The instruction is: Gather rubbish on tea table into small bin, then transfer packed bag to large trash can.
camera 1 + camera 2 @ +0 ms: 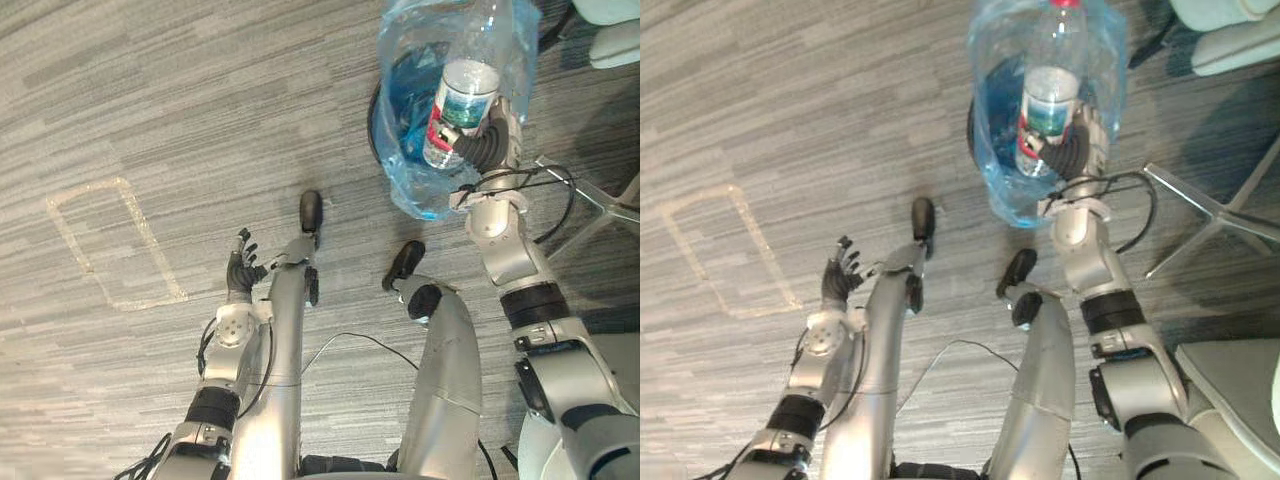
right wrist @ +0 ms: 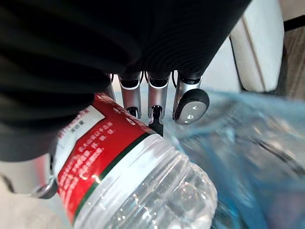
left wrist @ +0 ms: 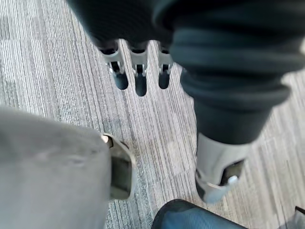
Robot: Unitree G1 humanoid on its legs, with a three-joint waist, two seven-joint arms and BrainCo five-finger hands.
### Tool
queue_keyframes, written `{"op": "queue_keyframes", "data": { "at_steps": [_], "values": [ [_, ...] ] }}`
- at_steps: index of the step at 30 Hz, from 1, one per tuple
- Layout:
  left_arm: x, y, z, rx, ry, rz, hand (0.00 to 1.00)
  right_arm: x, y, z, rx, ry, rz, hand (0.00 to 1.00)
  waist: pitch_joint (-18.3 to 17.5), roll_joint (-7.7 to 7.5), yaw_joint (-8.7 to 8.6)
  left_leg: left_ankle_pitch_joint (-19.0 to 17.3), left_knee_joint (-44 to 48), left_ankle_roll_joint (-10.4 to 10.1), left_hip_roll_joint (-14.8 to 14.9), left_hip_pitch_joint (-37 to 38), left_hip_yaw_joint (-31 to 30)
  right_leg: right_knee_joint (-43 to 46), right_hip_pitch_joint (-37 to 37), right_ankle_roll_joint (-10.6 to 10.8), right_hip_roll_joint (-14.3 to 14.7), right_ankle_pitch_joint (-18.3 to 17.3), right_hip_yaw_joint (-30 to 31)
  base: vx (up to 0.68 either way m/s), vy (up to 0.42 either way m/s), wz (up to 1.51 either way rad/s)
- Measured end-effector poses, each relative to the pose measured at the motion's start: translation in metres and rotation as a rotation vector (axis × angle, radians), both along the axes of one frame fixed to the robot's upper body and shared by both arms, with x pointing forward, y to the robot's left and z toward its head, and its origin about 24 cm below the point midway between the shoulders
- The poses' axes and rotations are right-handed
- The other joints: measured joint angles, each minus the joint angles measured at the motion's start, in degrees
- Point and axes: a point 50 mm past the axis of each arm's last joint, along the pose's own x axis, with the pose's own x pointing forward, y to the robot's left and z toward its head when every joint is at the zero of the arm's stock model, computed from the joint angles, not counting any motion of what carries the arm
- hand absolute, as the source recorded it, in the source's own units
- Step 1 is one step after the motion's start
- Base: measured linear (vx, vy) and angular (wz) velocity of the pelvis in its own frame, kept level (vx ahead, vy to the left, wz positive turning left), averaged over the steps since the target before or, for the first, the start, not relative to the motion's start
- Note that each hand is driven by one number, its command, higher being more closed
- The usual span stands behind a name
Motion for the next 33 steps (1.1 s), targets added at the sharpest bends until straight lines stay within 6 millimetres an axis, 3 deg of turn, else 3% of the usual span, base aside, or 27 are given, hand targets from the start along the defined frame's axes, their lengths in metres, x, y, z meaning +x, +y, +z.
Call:
{"op": "queue_keyframes", "data": {
  "at_steps": [3,4,9,17,23,33],
  "values": [
    [0.000,-0.001,0.000,0.003,-0.004,-0.004,0.00,0.004,-0.006,-0.004,0.008,0.029,-0.027,1.00,-0.06,0.00,-0.04,0.14,-0.12,-0.11,-0.20,-0.37,0.03,0.74,-0.69,-0.28,-0.51,-0.33,-0.11,-0.04,0.012,0.06],
    [0.000,-0.001,0.000,0.003,-0.006,-0.004,0.00,0.005,-0.007,-0.005,0.012,0.038,-0.034,0.00,-0.13,0.02,-0.04,0.16,-0.12,-0.11,-0.20,-0.44,0.00,0.87,-0.76,-0.31,-0.54,-0.40,-0.17,-0.05,0.003,0.08],
    [0.001,-0.001,0.003,0.002,-0.024,-0.002,0.00,0.008,-0.012,-0.009,0.056,0.059,-0.049,0.00,-0.37,0.04,-0.10,0.92,-0.01,-0.09,-0.10,-1.88,0.05,1.87,-2.41,-0.41,-0.65,-0.48,-0.18,-0.06,0.010,0.04],
    [0.007,0.002,0.002,-0.001,-0.004,0.013,0.00,0.008,-0.002,-0.009,0.092,0.034,-0.035,0.00,-0.65,-0.02,-0.27,0.52,1.29,-0.05,0.58,-1.90,0.27,3.09,-2.54,-0.93,-0.56,-0.64,-0.05,-0.08,0.020,-0.01],
    [0.008,0.008,0.003,0.016,-0.002,0.022,0.00,-0.005,0.009,-0.005,0.088,-0.032,0.030,0.00,-0.70,-0.11,-0.35,0.73,1.94,0.27,2.26,-2.04,1.41,3.28,-2.83,-1.43,0.34,-0.43,0.19,-0.09,0.014,-0.08],
    [0.007,0.019,-0.003,0.030,0.031,0.052,0.00,-0.014,0.016,-0.036,0.039,0.039,0.053,0.00,-2.32,-1.73,-0.79,0.85,2.02,0.32,3.48,-2.02,1.87,2.94,-3.28,-1.91,1.42,-0.15,0.55,-0.08,0.007,-0.06]
  ]
}}
